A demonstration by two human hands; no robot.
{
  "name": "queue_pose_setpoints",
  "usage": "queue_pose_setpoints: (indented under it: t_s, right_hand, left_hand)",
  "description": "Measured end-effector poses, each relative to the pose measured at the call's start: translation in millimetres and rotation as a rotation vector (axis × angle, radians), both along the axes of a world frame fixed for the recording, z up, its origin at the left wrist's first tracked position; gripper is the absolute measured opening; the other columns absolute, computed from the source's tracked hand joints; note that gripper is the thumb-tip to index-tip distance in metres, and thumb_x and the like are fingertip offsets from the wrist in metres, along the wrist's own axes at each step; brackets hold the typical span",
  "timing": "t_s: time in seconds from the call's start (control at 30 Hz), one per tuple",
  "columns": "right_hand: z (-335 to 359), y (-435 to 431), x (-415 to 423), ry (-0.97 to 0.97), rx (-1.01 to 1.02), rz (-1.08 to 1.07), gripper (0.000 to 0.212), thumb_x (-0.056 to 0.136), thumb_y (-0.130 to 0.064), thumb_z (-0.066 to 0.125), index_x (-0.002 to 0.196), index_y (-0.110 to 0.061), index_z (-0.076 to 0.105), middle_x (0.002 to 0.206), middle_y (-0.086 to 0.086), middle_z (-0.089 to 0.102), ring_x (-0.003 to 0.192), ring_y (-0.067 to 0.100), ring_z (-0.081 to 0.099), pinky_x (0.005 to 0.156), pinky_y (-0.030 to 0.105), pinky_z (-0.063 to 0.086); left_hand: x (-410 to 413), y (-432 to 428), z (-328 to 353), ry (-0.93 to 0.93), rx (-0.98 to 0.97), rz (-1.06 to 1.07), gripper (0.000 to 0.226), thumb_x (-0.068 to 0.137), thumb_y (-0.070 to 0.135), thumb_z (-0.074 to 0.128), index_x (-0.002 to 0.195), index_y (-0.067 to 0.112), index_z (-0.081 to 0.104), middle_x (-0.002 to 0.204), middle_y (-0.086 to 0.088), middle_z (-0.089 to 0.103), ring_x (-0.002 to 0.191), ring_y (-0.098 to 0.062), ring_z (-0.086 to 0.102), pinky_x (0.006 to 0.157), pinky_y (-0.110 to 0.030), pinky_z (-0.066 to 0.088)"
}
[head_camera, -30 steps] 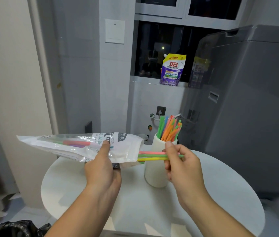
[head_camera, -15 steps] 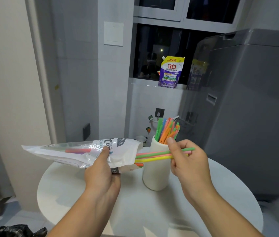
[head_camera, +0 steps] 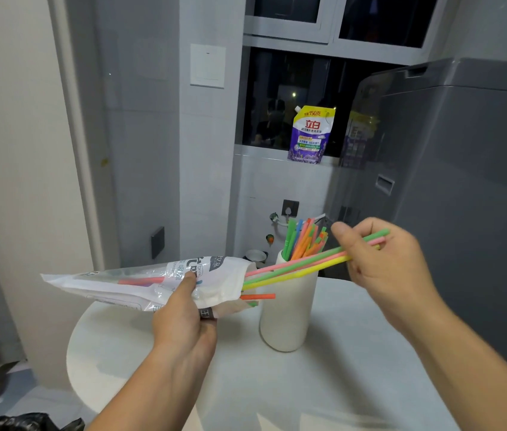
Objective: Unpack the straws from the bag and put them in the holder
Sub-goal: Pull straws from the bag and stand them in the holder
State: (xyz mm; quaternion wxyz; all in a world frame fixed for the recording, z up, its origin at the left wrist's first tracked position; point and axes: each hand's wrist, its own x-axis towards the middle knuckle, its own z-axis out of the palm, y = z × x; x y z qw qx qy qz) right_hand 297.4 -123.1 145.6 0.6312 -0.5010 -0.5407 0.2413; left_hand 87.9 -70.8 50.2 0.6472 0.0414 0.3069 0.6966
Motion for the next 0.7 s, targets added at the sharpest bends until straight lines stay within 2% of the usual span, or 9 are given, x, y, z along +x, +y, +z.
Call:
queue_pose_setpoints:
  t_s: [0.07, 0.2, 0.27, 0.37, 0.47, 0.53, 0.6, 0.7]
  right_hand:
    - [12, 1, 6, -0.018, -0.005, 0.016, 0.038, 0.093, -0.020, 0.069, 0.059, -0.015, 0.052, 0.042, -0.001, 0.034, 0.038, 0.015, 0.025, 0.038, 0.019, 0.025]
    - [26, 5, 15, -0.094, -0.021, 0.018, 0.040, 0.095, -0.025, 0.067, 0.058, -0.018, 0.052, 0.043, -0.002, 0.035, 0.040, 0.017, 0.027, 0.040, 0.024, 0.026]
    - [29, 5, 18, -0.102, -0.022, 0.014, 0.042, 0.095, -0.025, 0.067, 0.056, -0.020, 0.053, 0.043, -0.004, 0.035, 0.040, 0.017, 0.026, 0.041, 0.025, 0.025]
    - [36, 0, 24, -0.095, 0.001, 0.012, 0.041, 0.096, -0.024, 0.065, 0.059, -0.018, 0.051, 0.043, -0.004, 0.032, 0.040, 0.017, 0.024, 0.042, 0.027, 0.021]
    - [44, -4, 31, -0.120, 0.022, -0.009, 0.040, 0.097, -0.024, 0.064, 0.060, -0.015, 0.050, 0.044, -0.003, 0.032, 0.040, 0.017, 0.024, 0.042, 0.028, 0.020]
    - [51, -5, 37, -0.142, 0.040, -0.029, 0.040, 0.097, -0.024, 0.064, 0.063, -0.012, 0.048, 0.045, -0.001, 0.032, 0.041, 0.017, 0.025, 0.041, 0.028, 0.021]
    - [58, -6, 43, -0.157, 0.062, -0.052, 0.040, 0.096, -0.025, 0.065, 0.065, -0.010, 0.047, 0.044, -0.001, 0.031, 0.042, 0.018, 0.025, 0.040, 0.027, 0.021]
    - [70, -8, 54, -0.206, 0.094, -0.086, 0.041, 0.095, -0.030, 0.066, 0.064, -0.012, 0.048, 0.043, -0.001, 0.033, 0.041, 0.018, 0.026, 0.041, 0.026, 0.023]
  left_hand:
    - [-1, 0, 2, -0.004, -0.005, -0.009, 0.020, 0.100, 0.008, 0.064, 0.121, 0.010, 0.064, 0.115, -0.008, 0.076, 0.076, -0.016, 0.077, 0.053, -0.033, 0.064]
    - [-3, 2, 3, -0.033, -0.007, -0.026, 0.025, 0.102, 0.009, 0.061, 0.128, 0.009, 0.061, 0.124, -0.009, 0.074, 0.108, -0.027, 0.074, 0.065, -0.042, 0.065]
    - [-3, 1, 4, -0.037, -0.005, -0.021, 0.024, 0.102, 0.008, 0.061, 0.126, 0.010, 0.061, 0.124, -0.009, 0.074, 0.103, -0.026, 0.075, 0.059, -0.041, 0.065]
    - [-4, 2, 4, -0.046, -0.004, 0.009, 0.030, 0.102, 0.008, 0.061, 0.132, 0.010, 0.060, 0.121, -0.008, 0.074, 0.087, -0.017, 0.074, 0.048, -0.029, 0.060]
    - [-8, 4, 3, -0.046, -0.009, 0.011, 0.030, 0.102, 0.009, 0.061, 0.132, 0.009, 0.061, 0.123, -0.009, 0.074, 0.093, -0.020, 0.075, 0.054, -0.033, 0.064]
    - [-9, 6, 2, -0.042, -0.001, 0.005, 0.025, 0.102, 0.009, 0.062, 0.127, 0.010, 0.063, 0.120, -0.008, 0.075, 0.090, -0.019, 0.075, 0.055, -0.031, 0.064]
    - [-9, 6, 1, -0.046, 0.003, 0.007, 0.029, 0.102, 0.010, 0.063, 0.130, 0.009, 0.063, 0.119, -0.006, 0.075, 0.084, -0.016, 0.074, 0.054, -0.031, 0.064]
    - [-9, 7, 0, -0.041, 0.007, 0.017, 0.034, 0.101, 0.010, 0.063, 0.135, 0.008, 0.061, 0.125, -0.008, 0.074, 0.088, -0.018, 0.074, 0.059, -0.034, 0.065]
